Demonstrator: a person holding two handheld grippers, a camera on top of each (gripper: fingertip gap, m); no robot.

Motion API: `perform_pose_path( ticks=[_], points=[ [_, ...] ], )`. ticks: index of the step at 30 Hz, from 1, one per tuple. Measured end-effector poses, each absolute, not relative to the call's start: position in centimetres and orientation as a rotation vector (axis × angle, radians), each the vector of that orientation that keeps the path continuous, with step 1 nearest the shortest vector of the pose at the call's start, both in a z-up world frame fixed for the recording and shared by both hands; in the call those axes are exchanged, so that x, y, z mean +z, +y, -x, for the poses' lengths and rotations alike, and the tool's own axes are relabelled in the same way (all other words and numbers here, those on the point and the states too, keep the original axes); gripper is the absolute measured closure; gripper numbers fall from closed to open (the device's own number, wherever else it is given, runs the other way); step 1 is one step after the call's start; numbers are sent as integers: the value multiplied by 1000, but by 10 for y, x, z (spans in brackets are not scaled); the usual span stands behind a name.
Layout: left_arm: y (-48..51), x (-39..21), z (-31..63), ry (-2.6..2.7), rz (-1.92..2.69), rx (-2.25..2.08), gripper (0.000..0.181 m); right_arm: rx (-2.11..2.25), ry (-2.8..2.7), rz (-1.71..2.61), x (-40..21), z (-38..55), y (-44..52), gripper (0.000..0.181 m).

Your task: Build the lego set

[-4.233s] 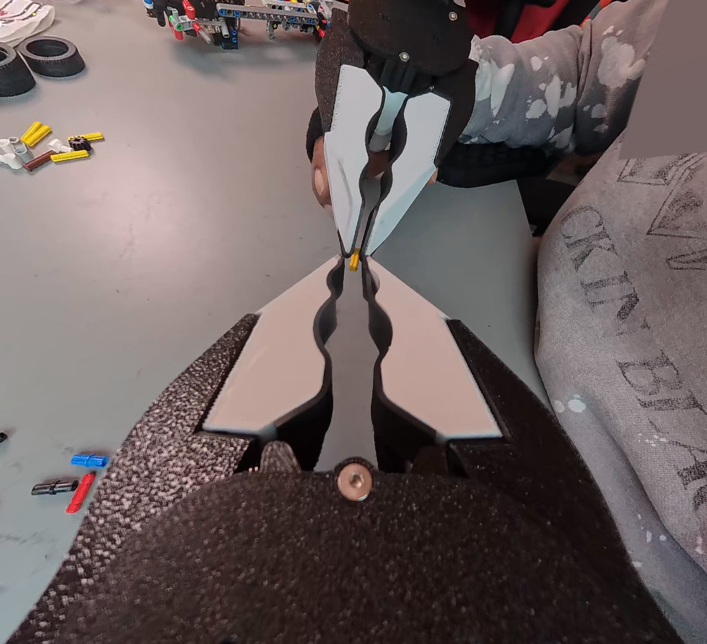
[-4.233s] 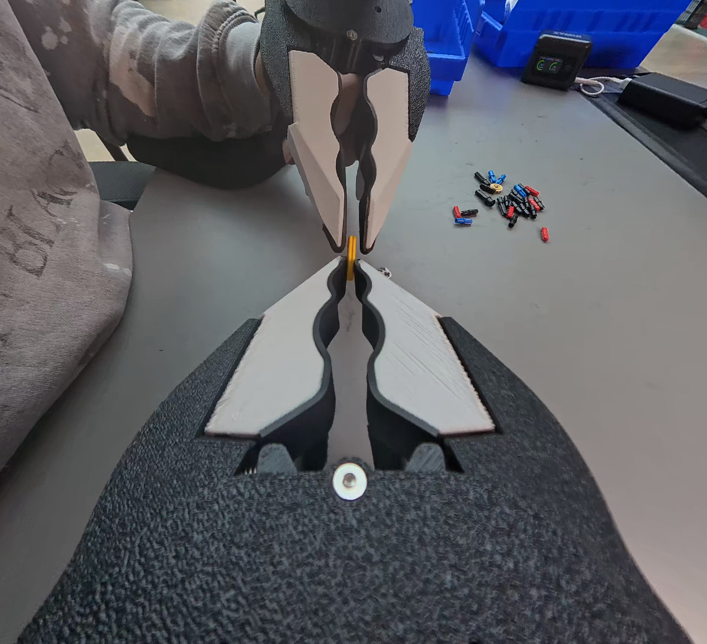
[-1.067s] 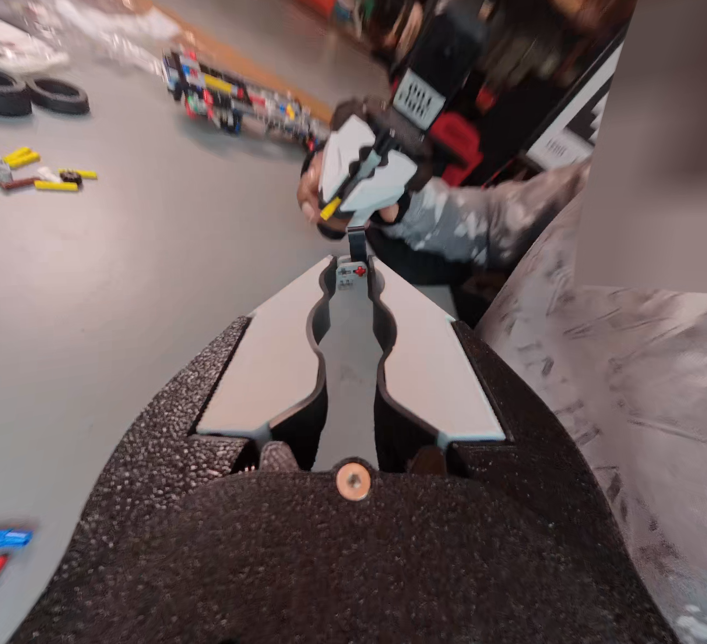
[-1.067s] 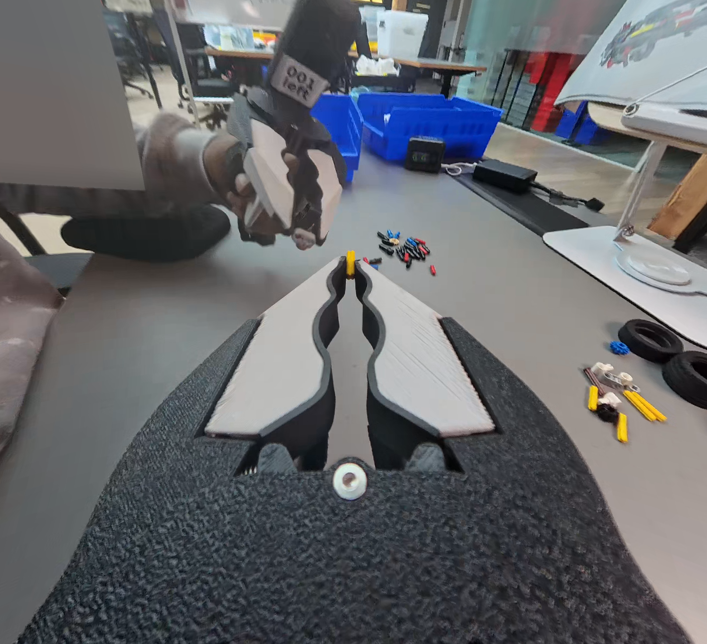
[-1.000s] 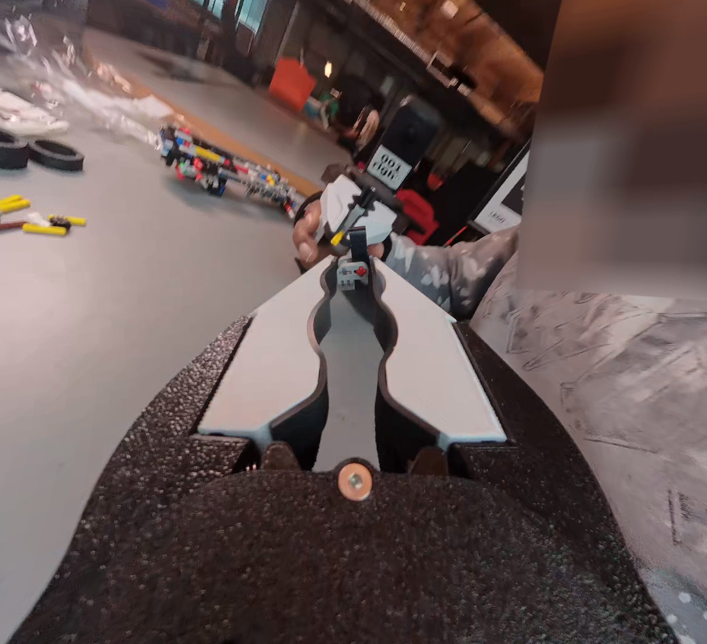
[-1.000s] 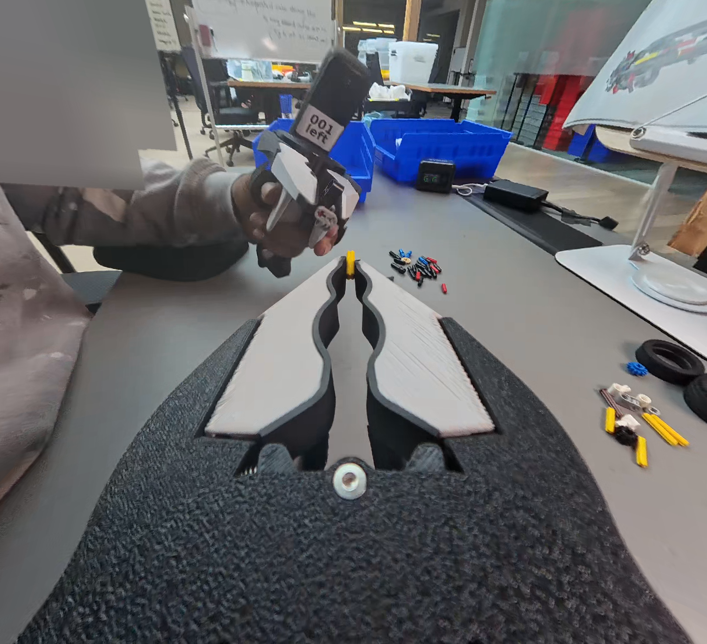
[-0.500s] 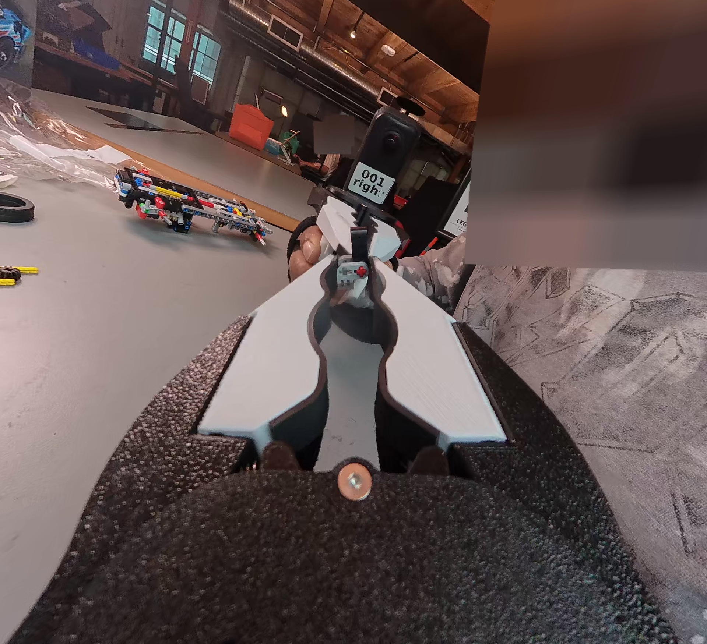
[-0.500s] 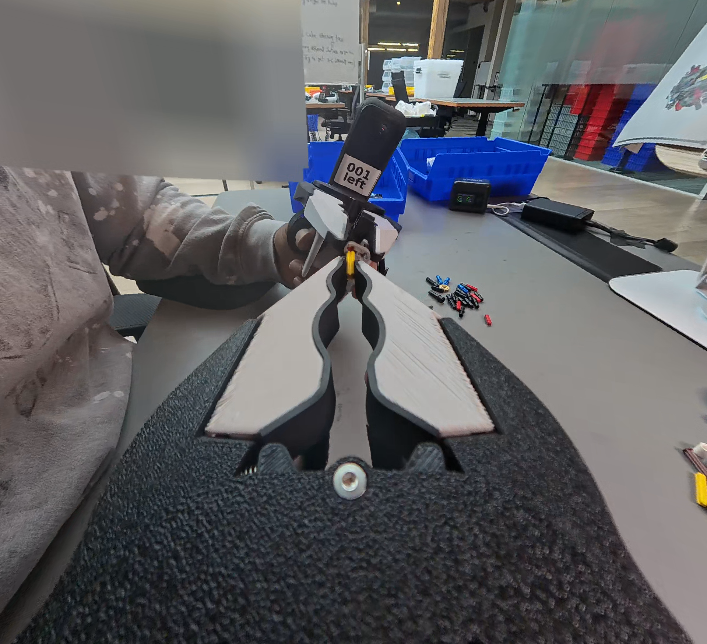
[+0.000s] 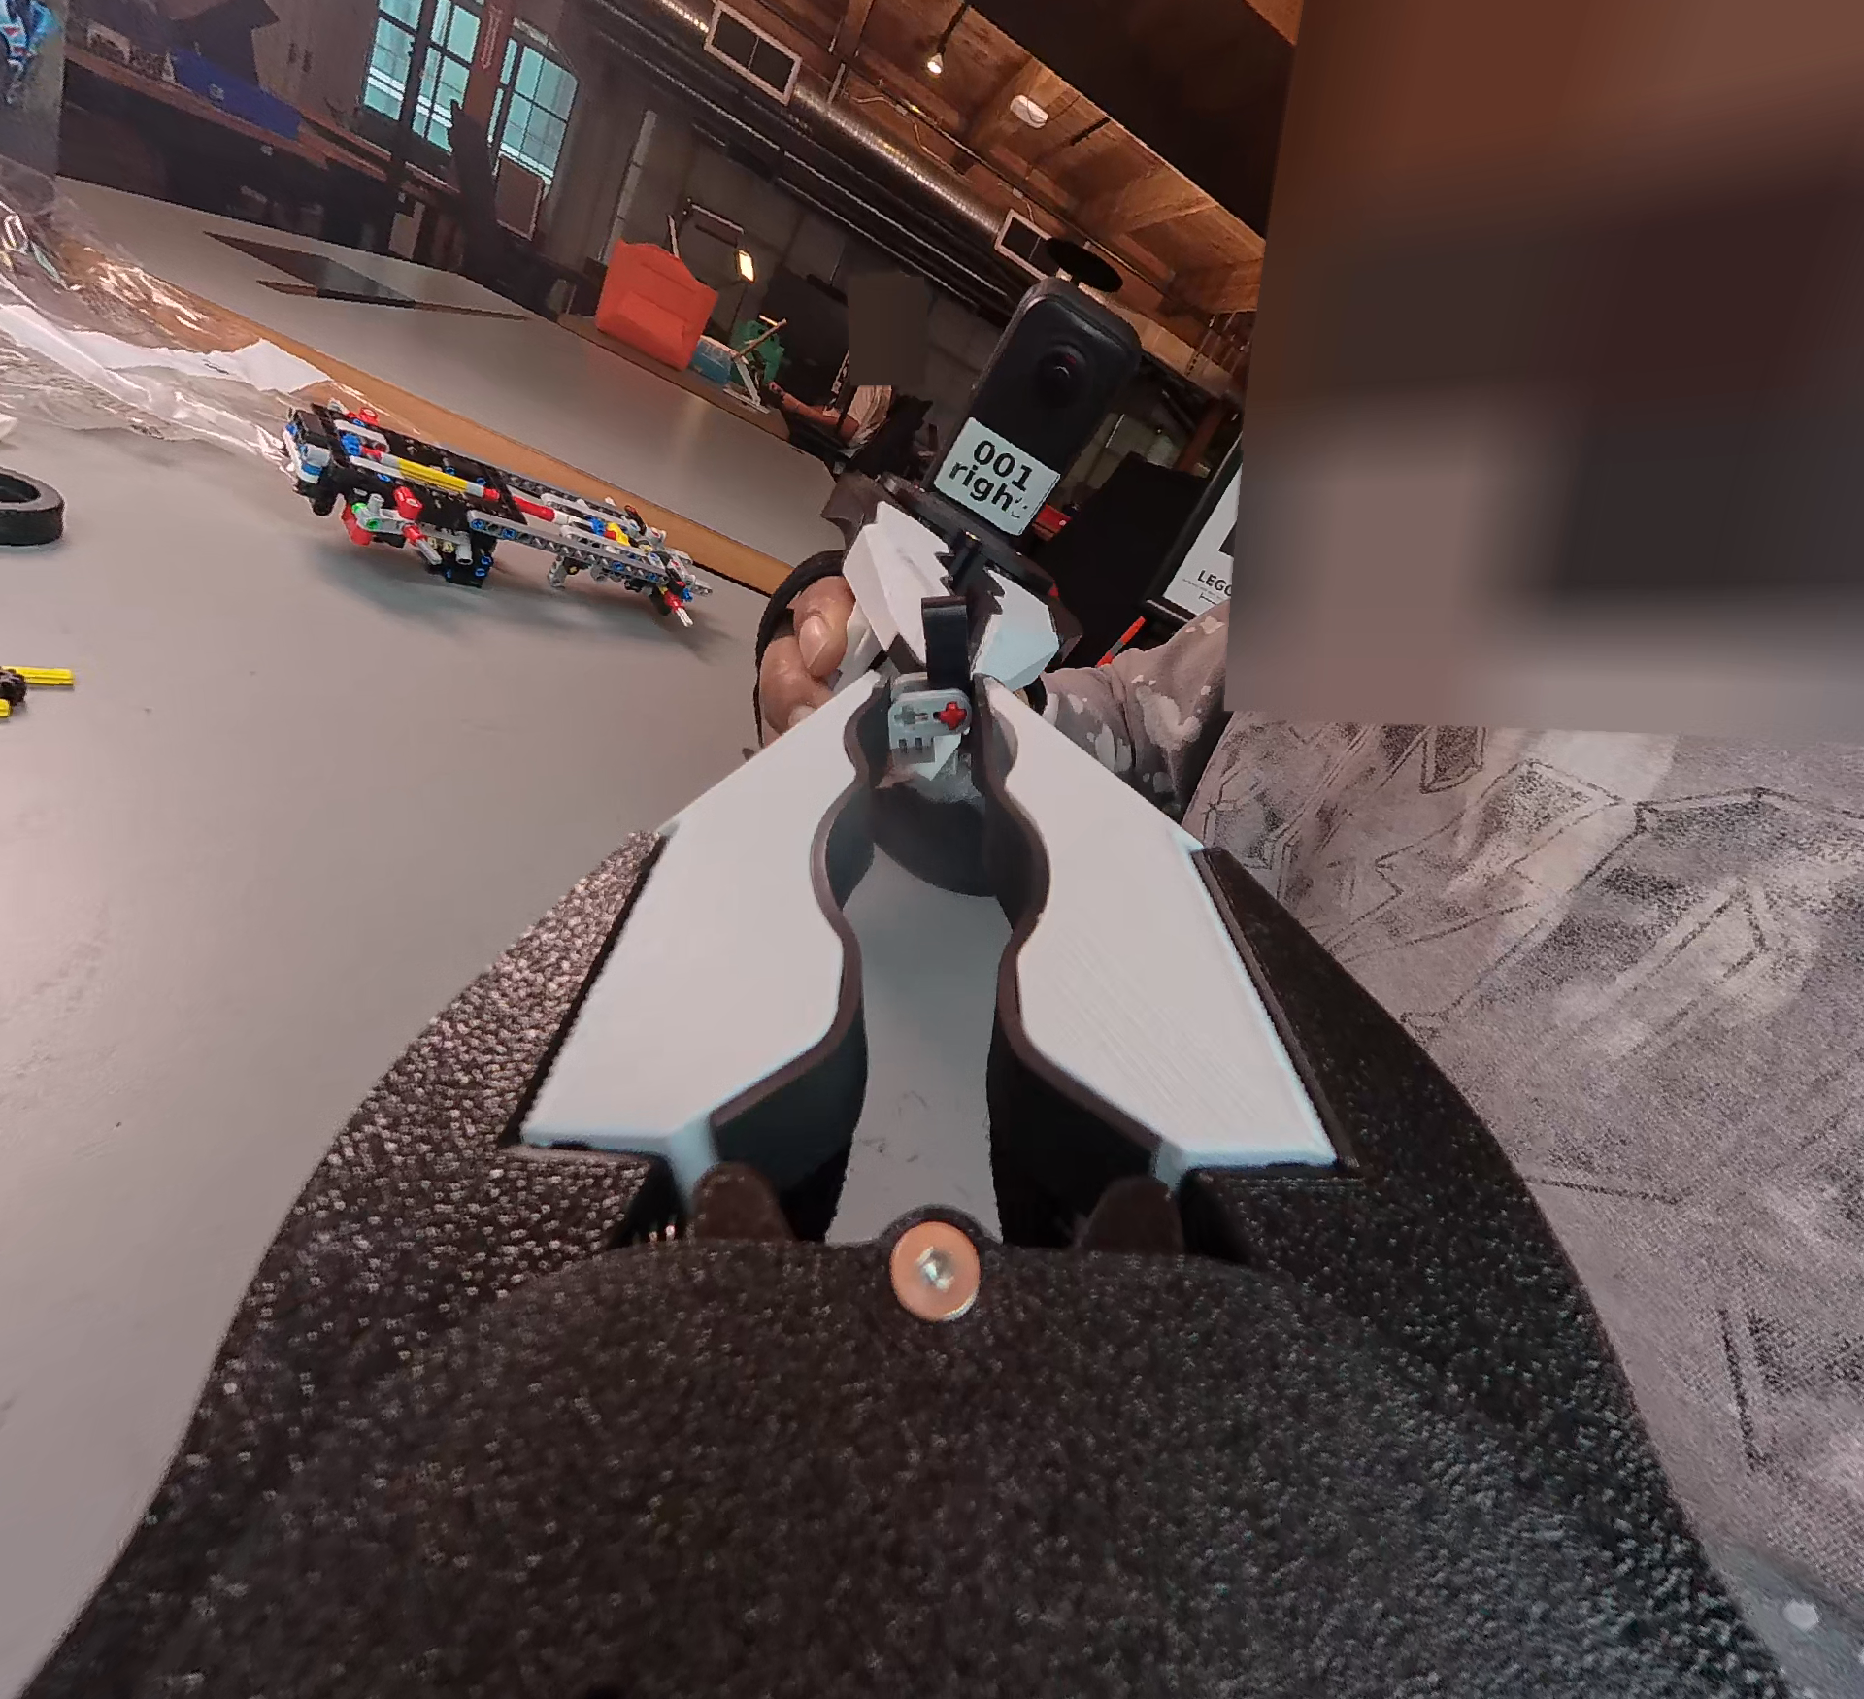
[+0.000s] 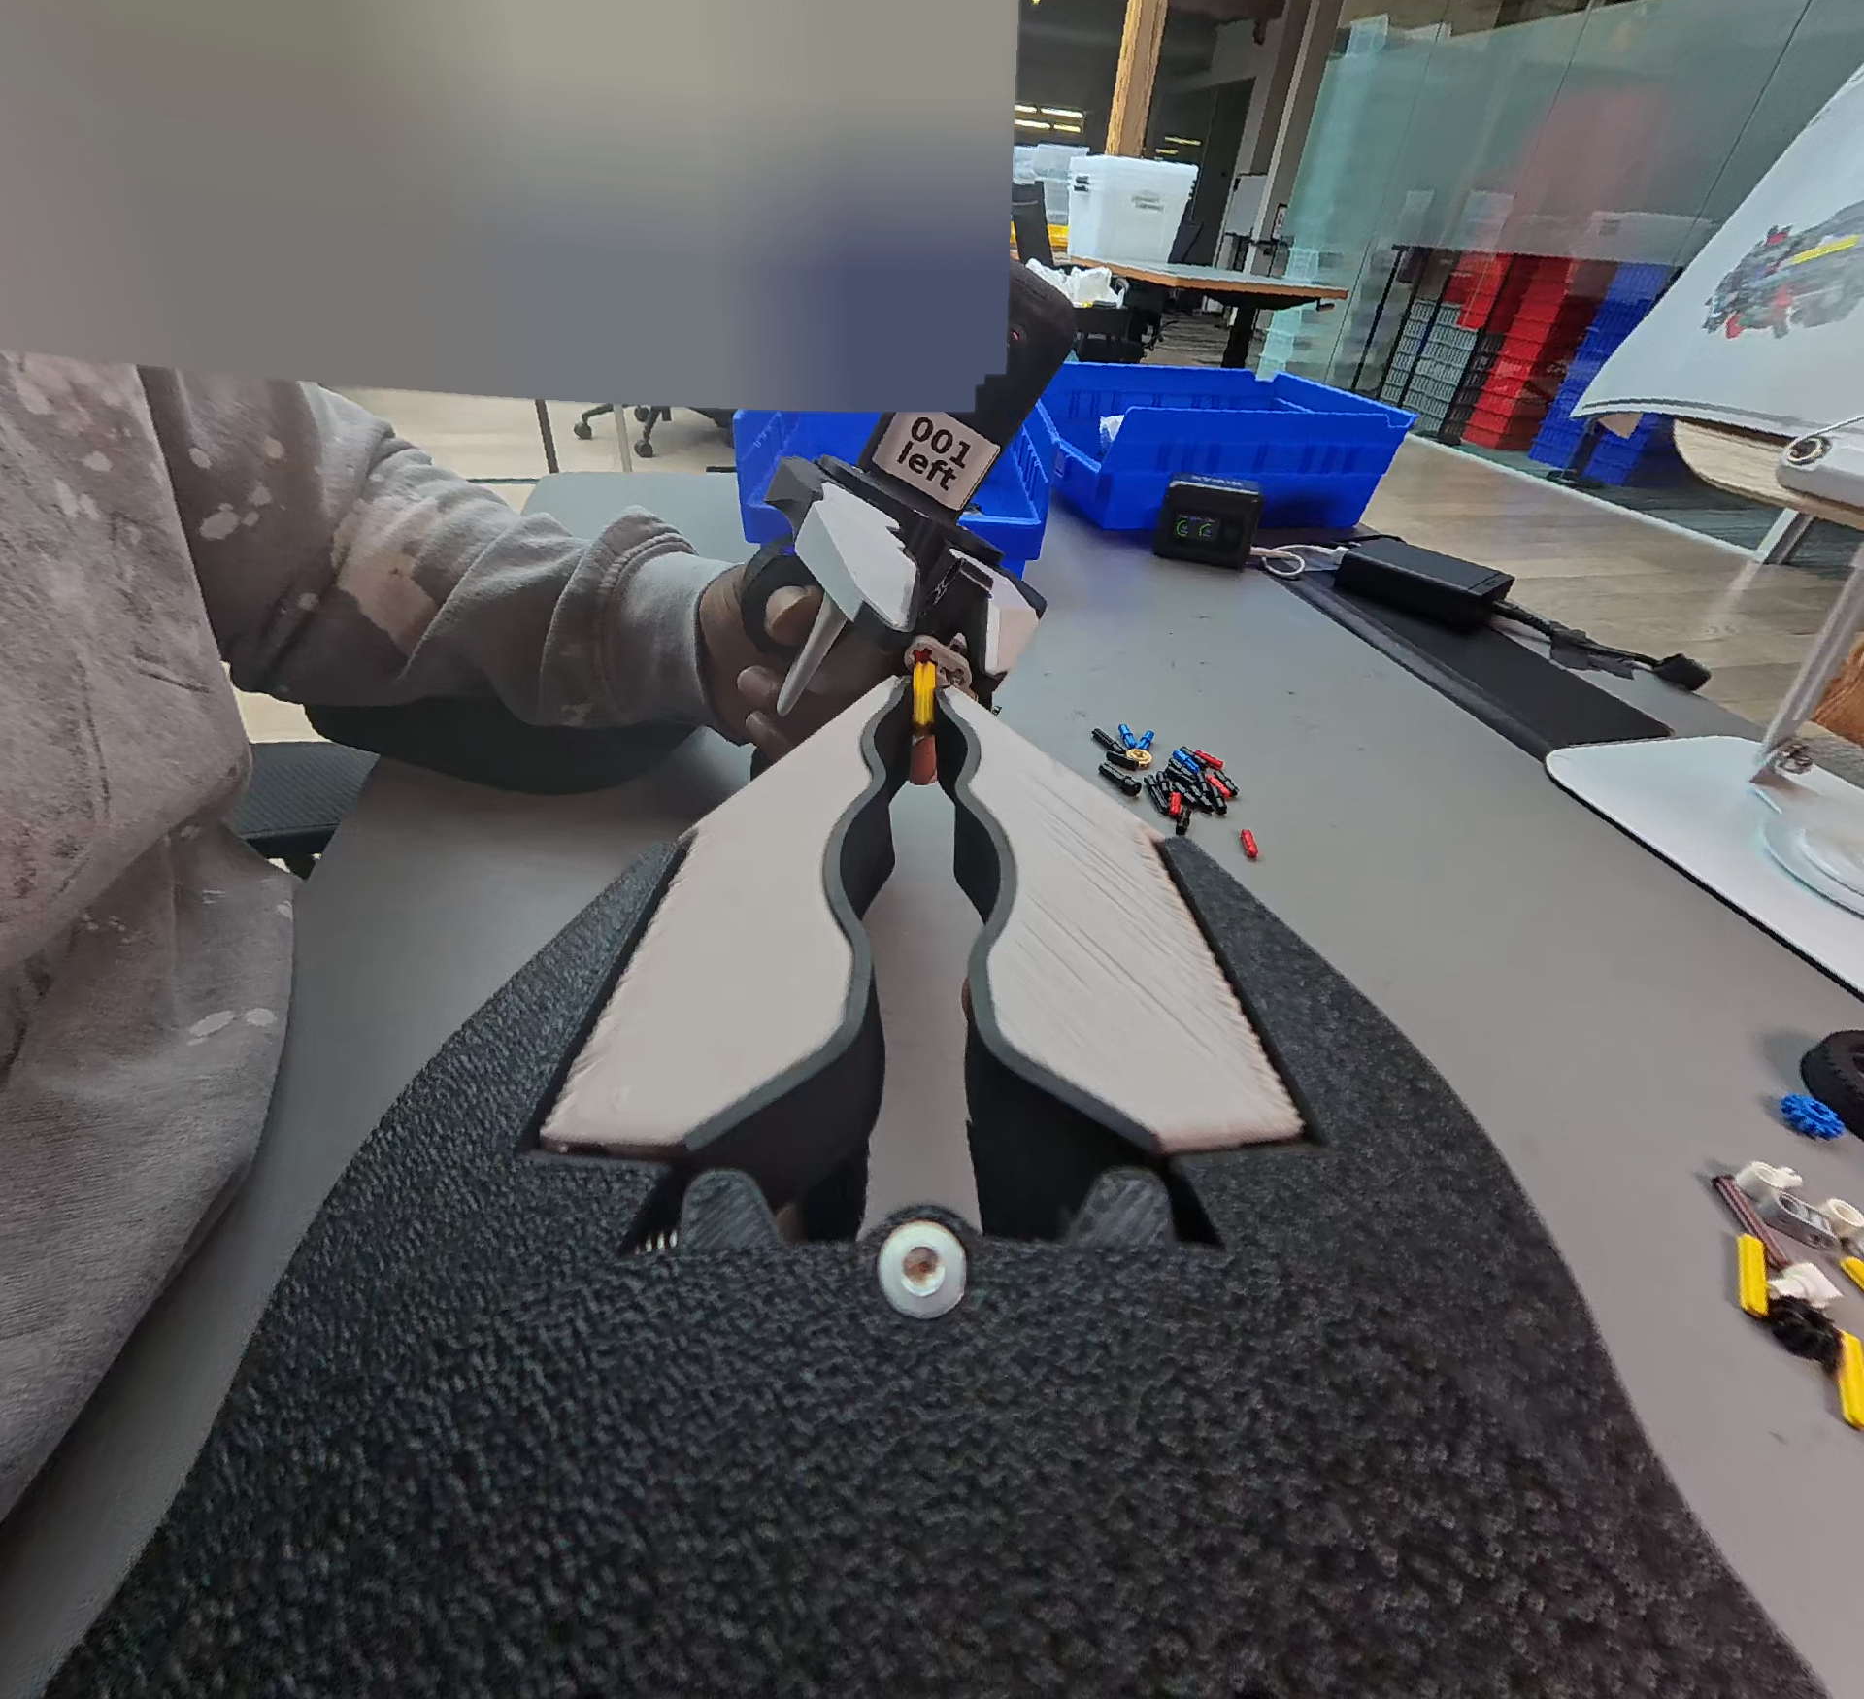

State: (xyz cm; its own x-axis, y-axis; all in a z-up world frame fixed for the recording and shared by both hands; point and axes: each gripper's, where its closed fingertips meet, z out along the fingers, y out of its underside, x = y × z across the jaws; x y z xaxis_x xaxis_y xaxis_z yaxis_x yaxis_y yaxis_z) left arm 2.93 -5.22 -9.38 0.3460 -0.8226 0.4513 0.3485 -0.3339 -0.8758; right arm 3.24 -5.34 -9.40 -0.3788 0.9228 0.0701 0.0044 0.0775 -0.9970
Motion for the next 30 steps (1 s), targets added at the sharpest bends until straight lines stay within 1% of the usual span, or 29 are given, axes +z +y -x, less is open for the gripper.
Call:
perform_pose_path(
  ticks=[5, 30],
  points=[
    [-50, -97, -29, 425, 1519, -1296, 167, 1356, -1549, 933, -96, -33, -52, 179],
    [-52, -112, -29, 369, 1644, -1327, 167, 1324, -1583, 928, -110, -30, -56, 181]
  ],
)
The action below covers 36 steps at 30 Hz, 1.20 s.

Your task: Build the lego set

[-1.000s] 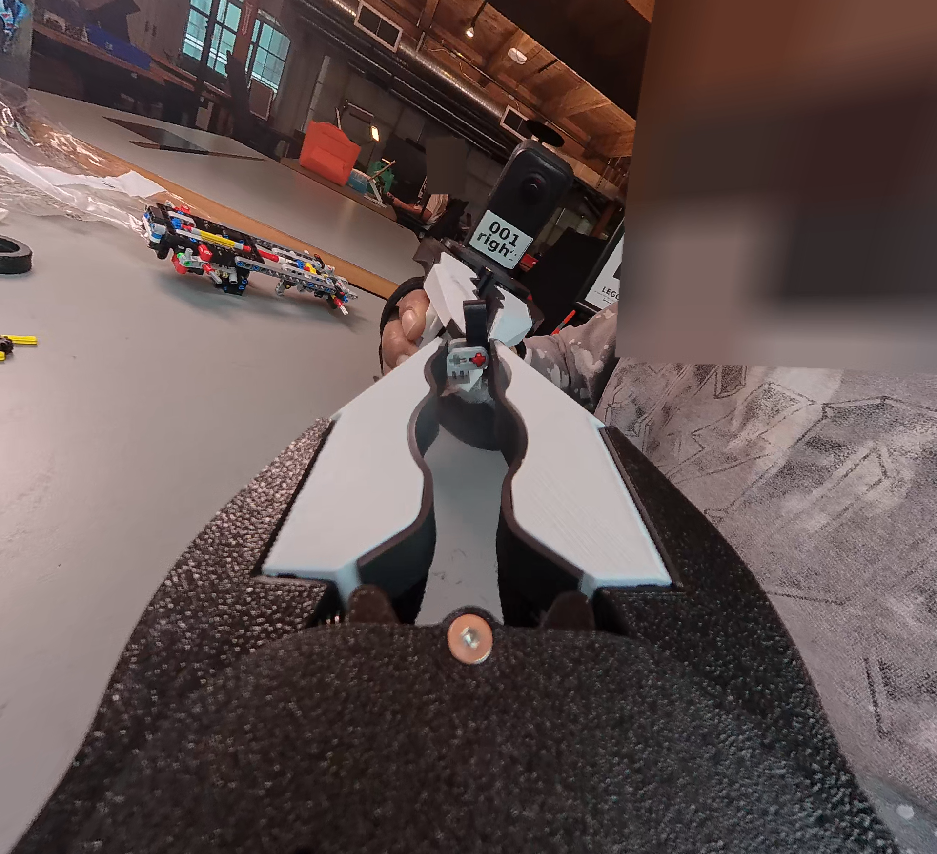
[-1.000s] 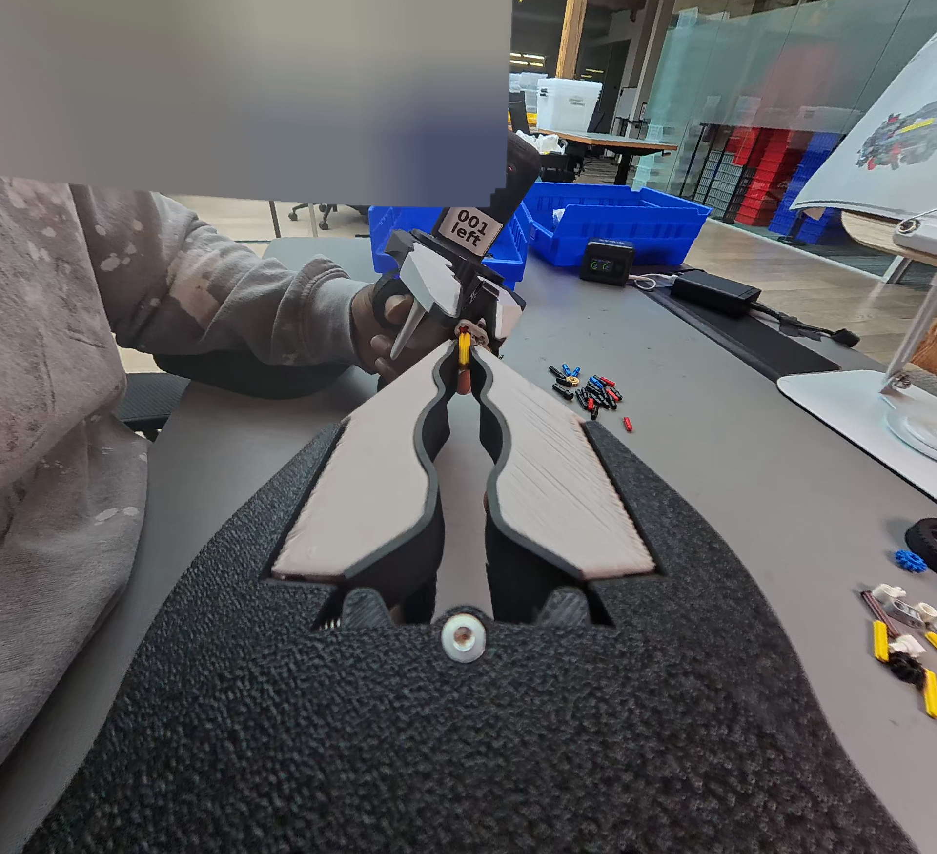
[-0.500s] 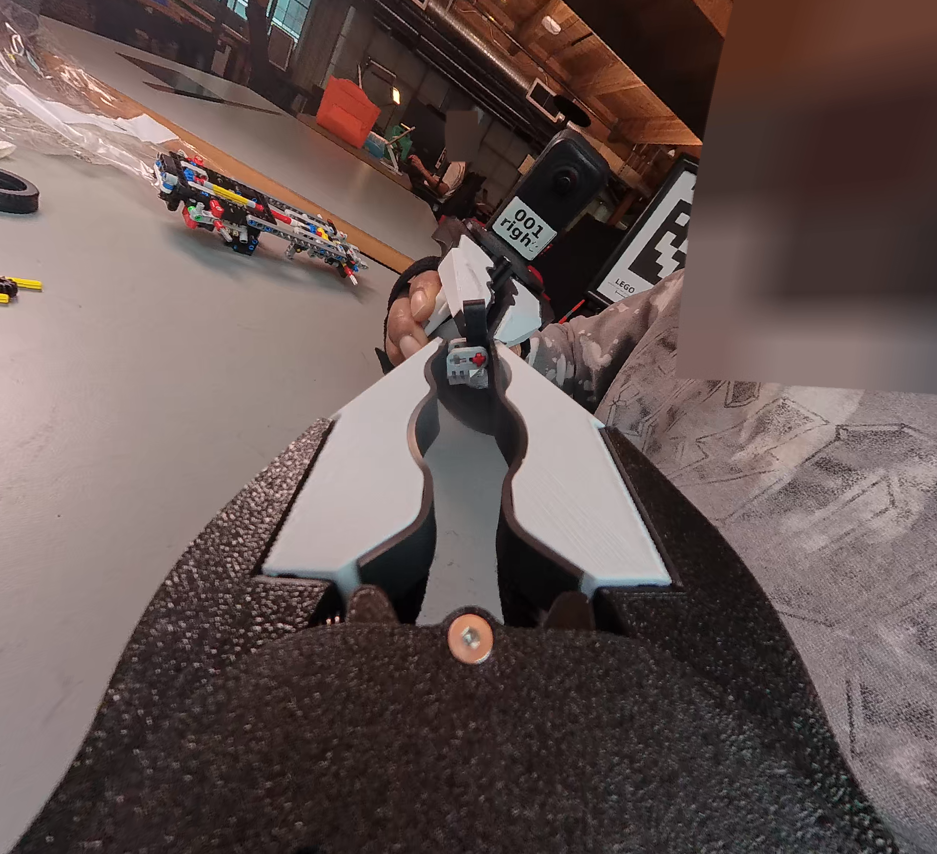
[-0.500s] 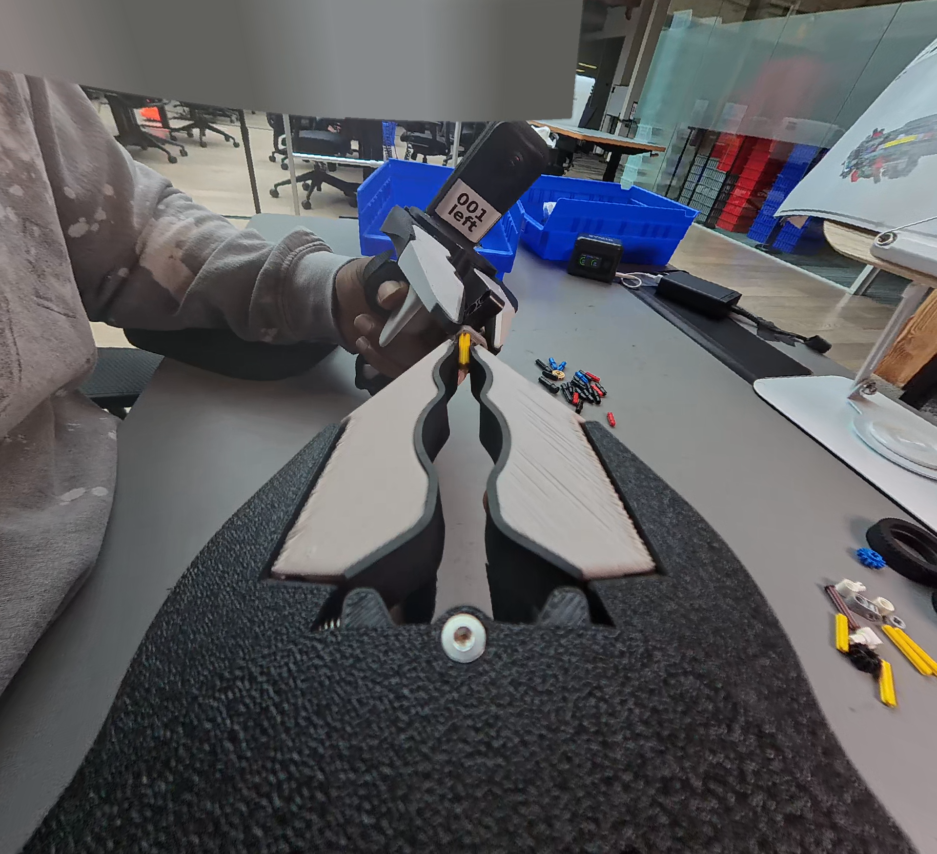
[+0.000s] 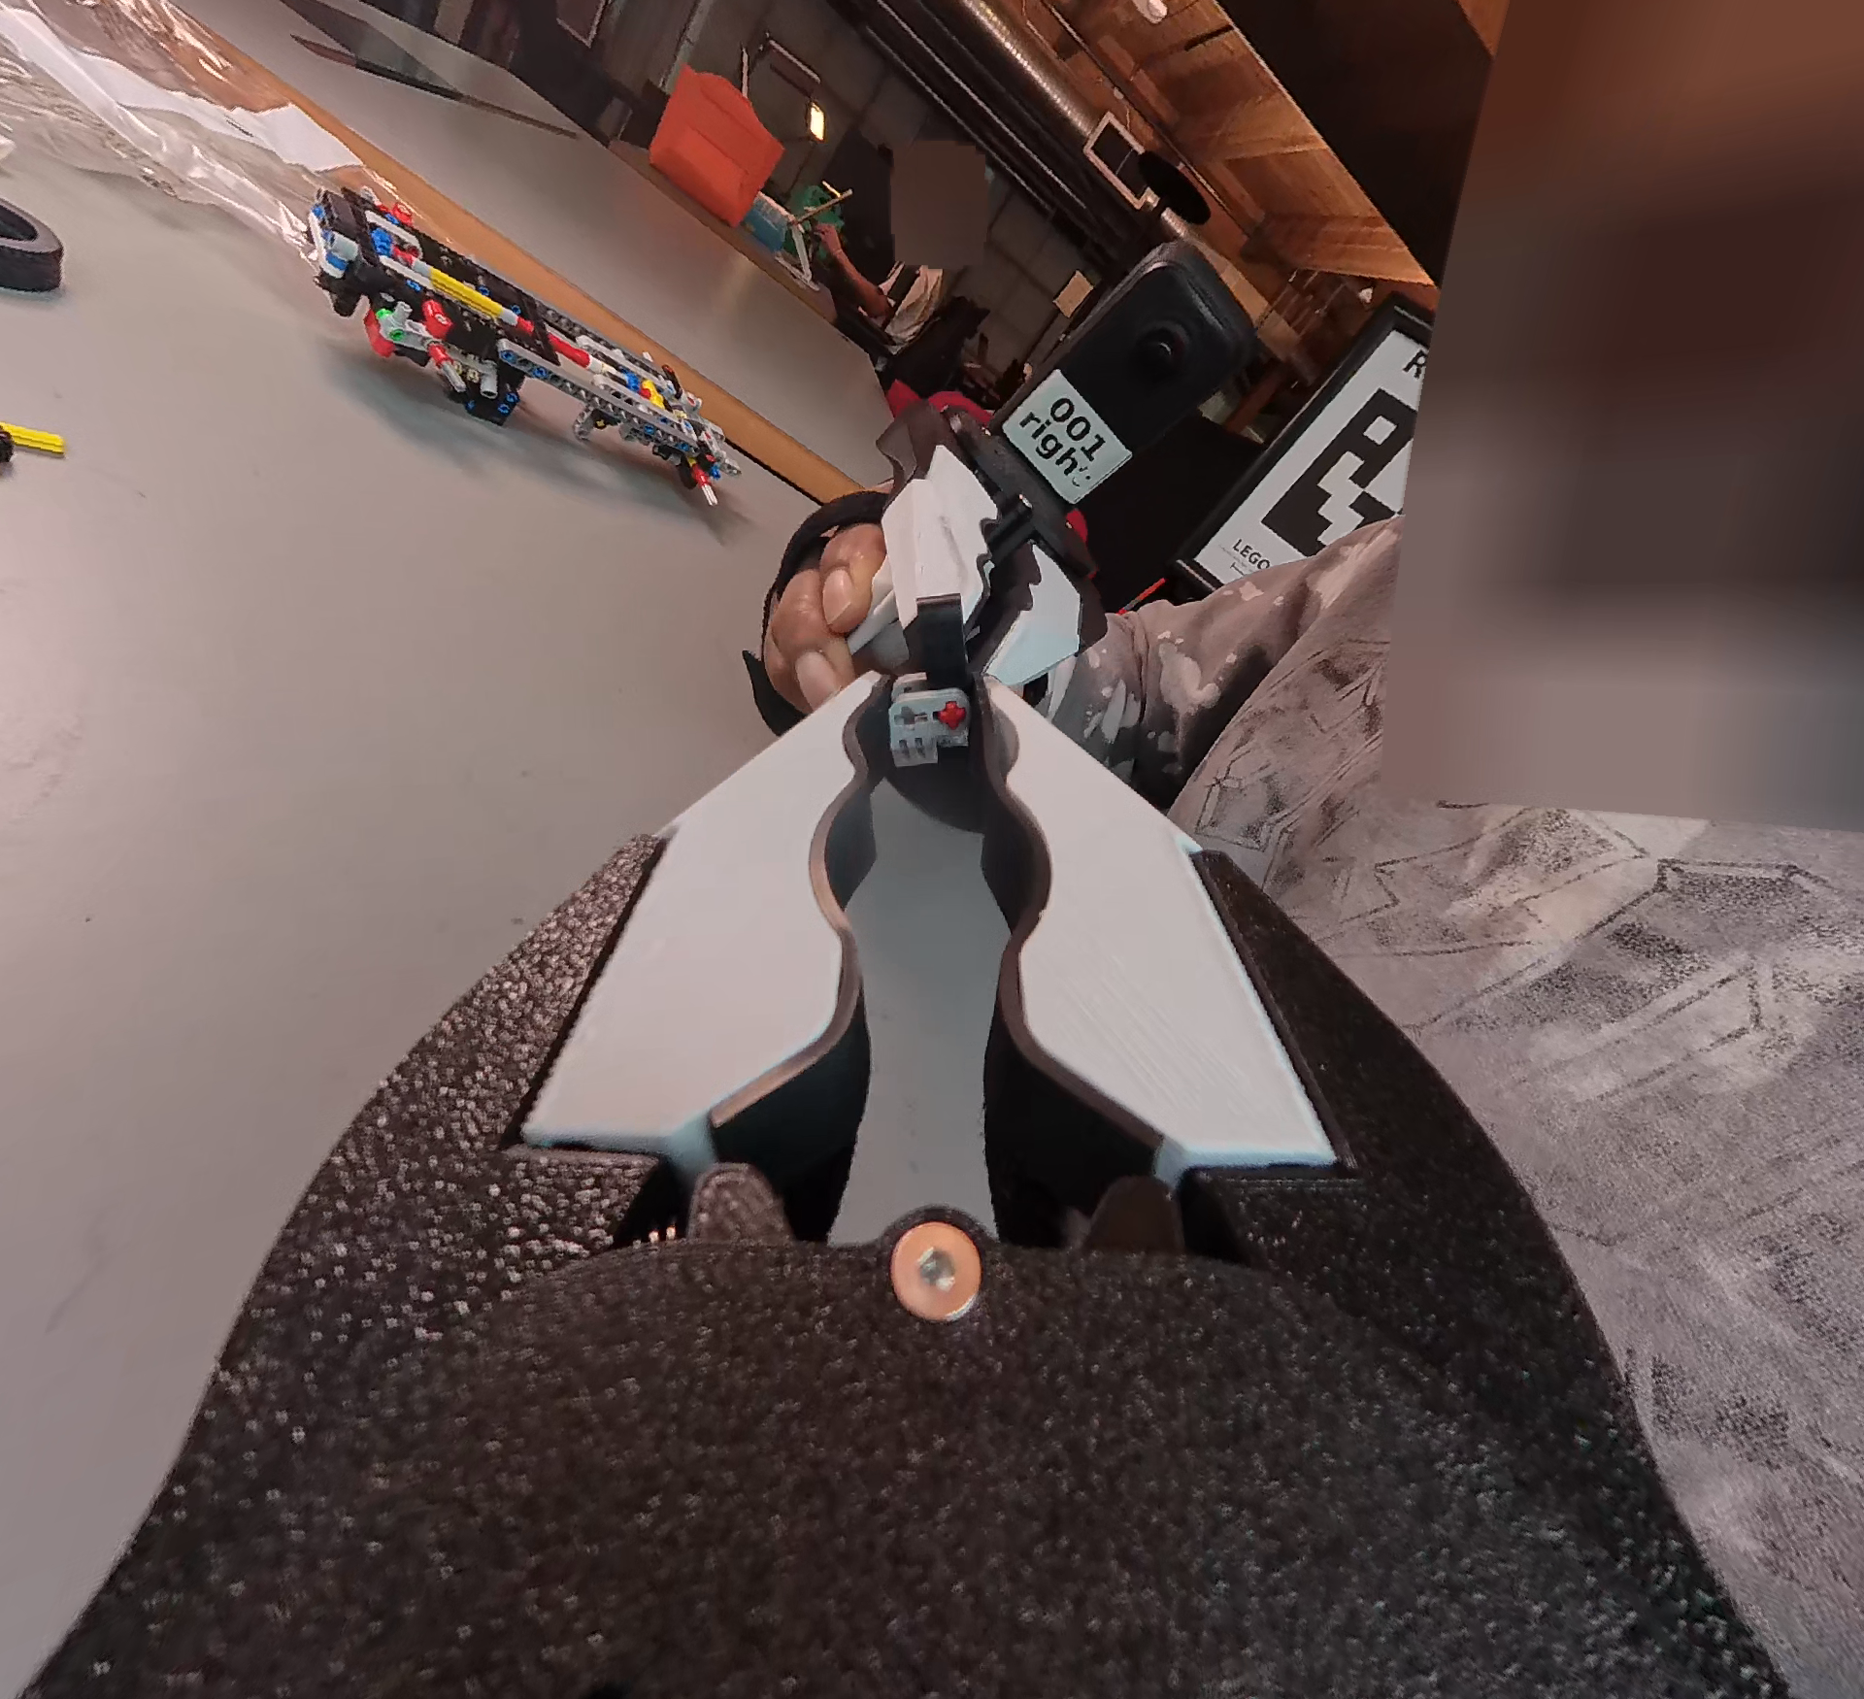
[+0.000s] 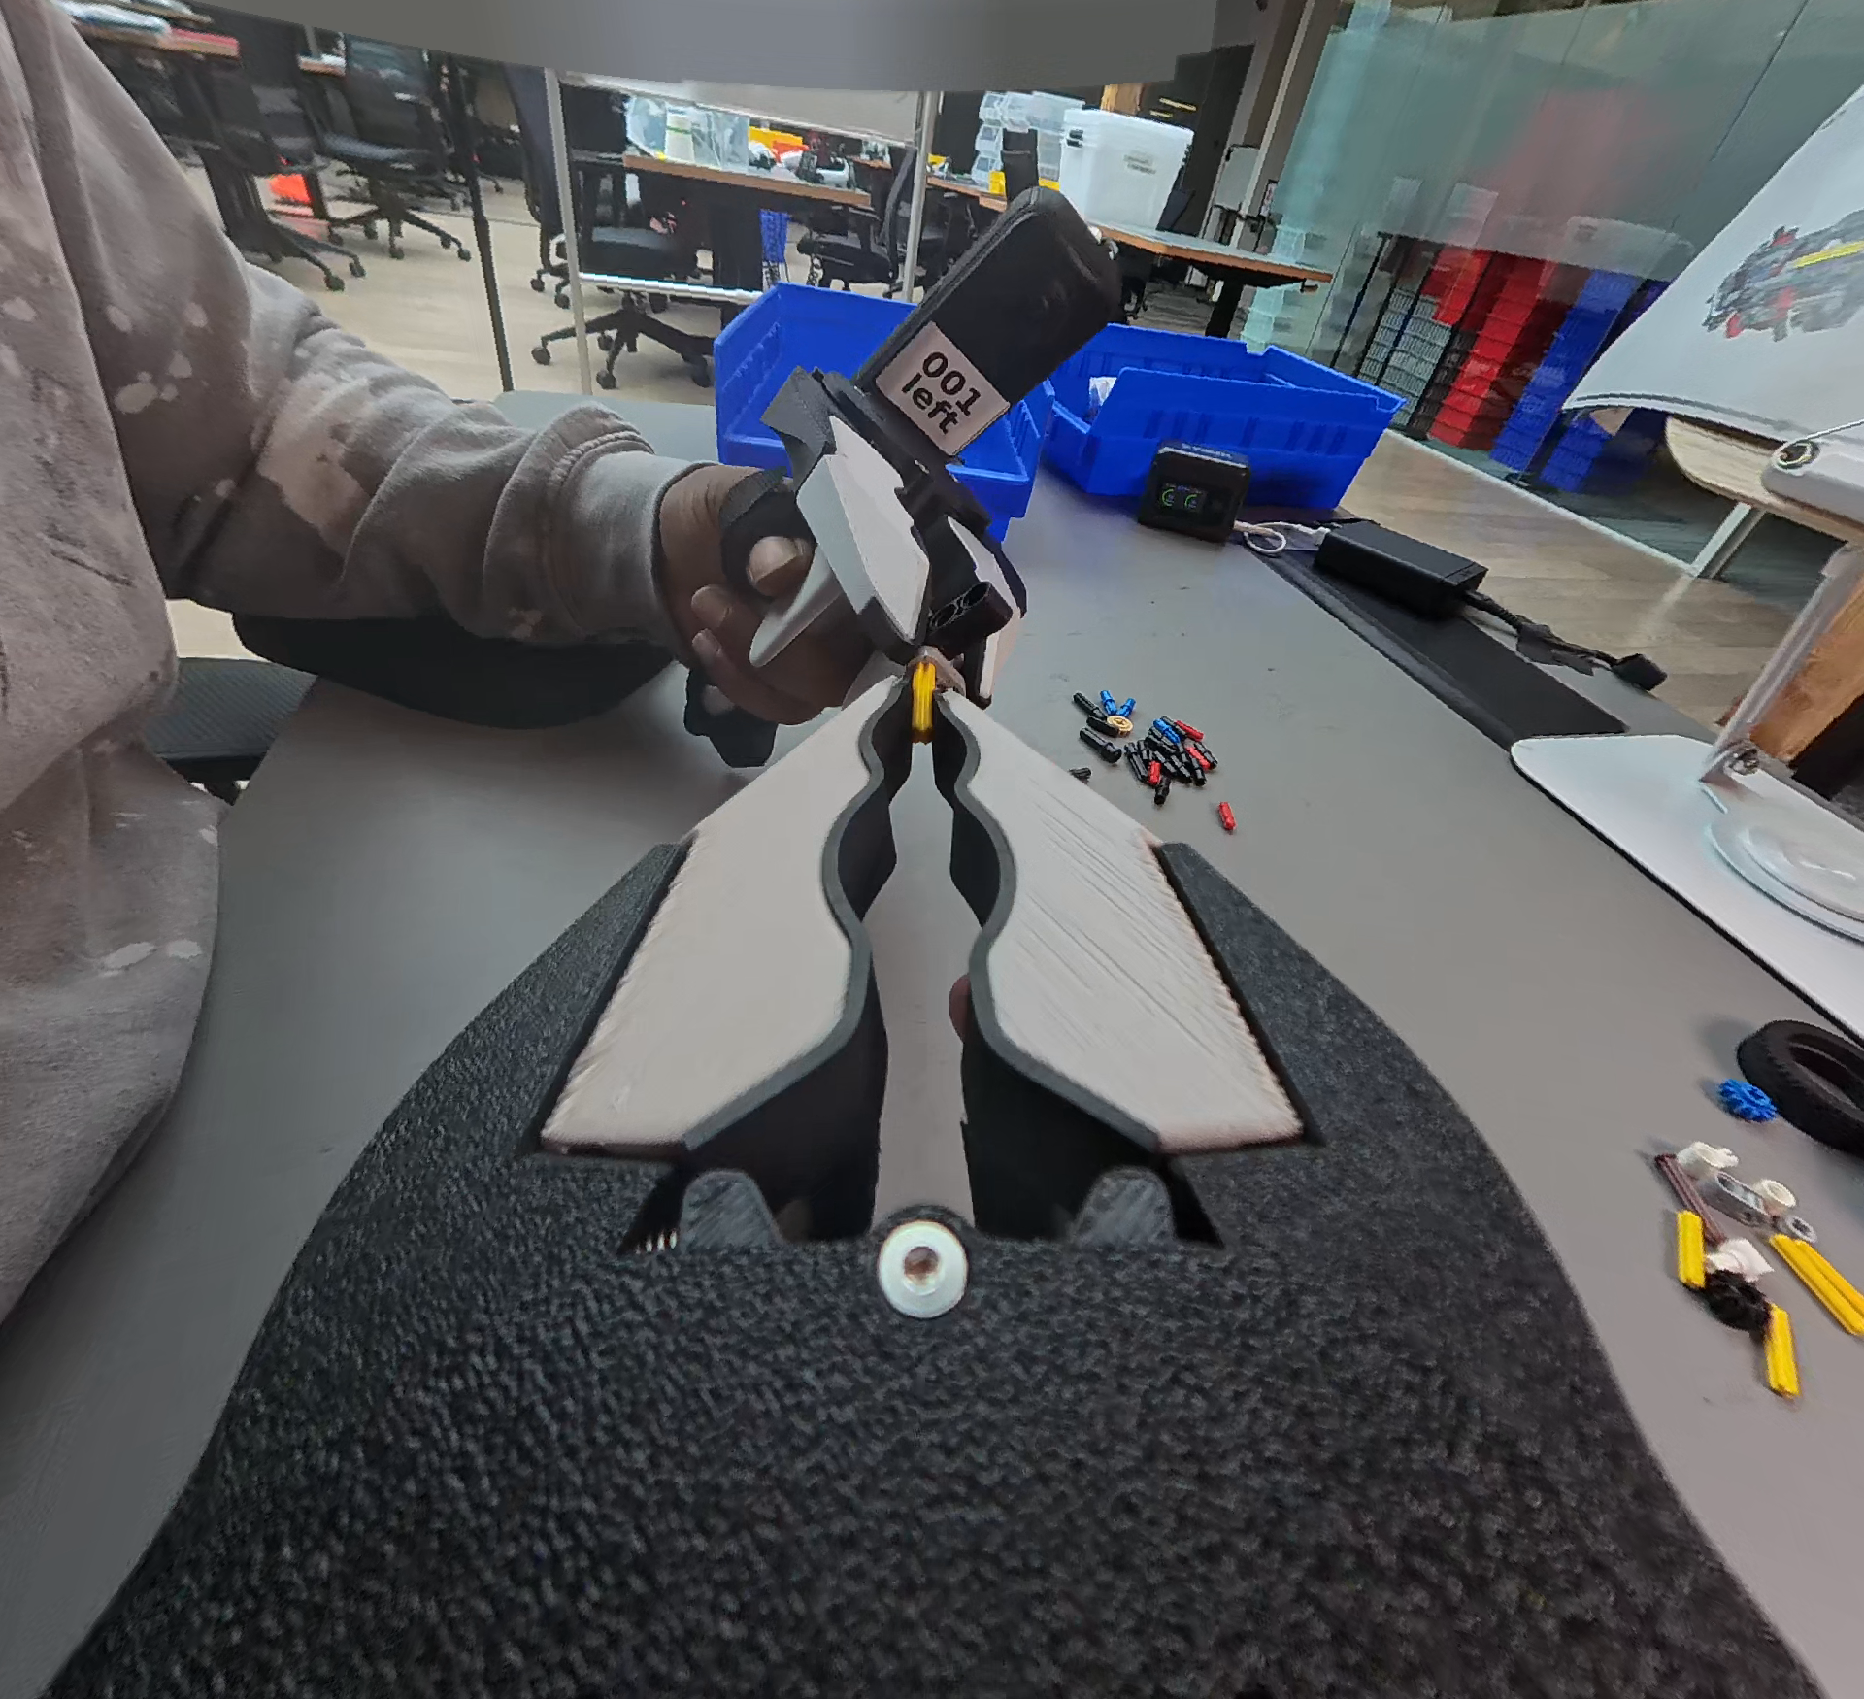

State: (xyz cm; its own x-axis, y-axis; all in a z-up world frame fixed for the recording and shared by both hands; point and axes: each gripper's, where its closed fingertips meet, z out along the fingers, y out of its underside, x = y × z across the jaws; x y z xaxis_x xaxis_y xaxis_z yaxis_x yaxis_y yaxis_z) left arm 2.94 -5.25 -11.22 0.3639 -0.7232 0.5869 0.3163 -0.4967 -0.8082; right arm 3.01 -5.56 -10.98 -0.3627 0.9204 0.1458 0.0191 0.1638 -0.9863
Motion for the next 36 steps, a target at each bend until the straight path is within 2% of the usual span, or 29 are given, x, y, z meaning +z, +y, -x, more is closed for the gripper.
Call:
perform_pose_path(
  ticks=[20, 30, 36],
  points=[
    [-58, -119, -34, 449, 1682, -1263, 167, 1267, -1617, 849, -117, -27, -64, 180],
    [-69, -114, -38, 756, 1653, -810, 166, 1273, -1626, 738, -113, -32, -76, 179],
    [-69, -110, -36, 784, 1620, -765, 166, 1288, -1640, 718, -108, -31, -76, 179]
  ],
)
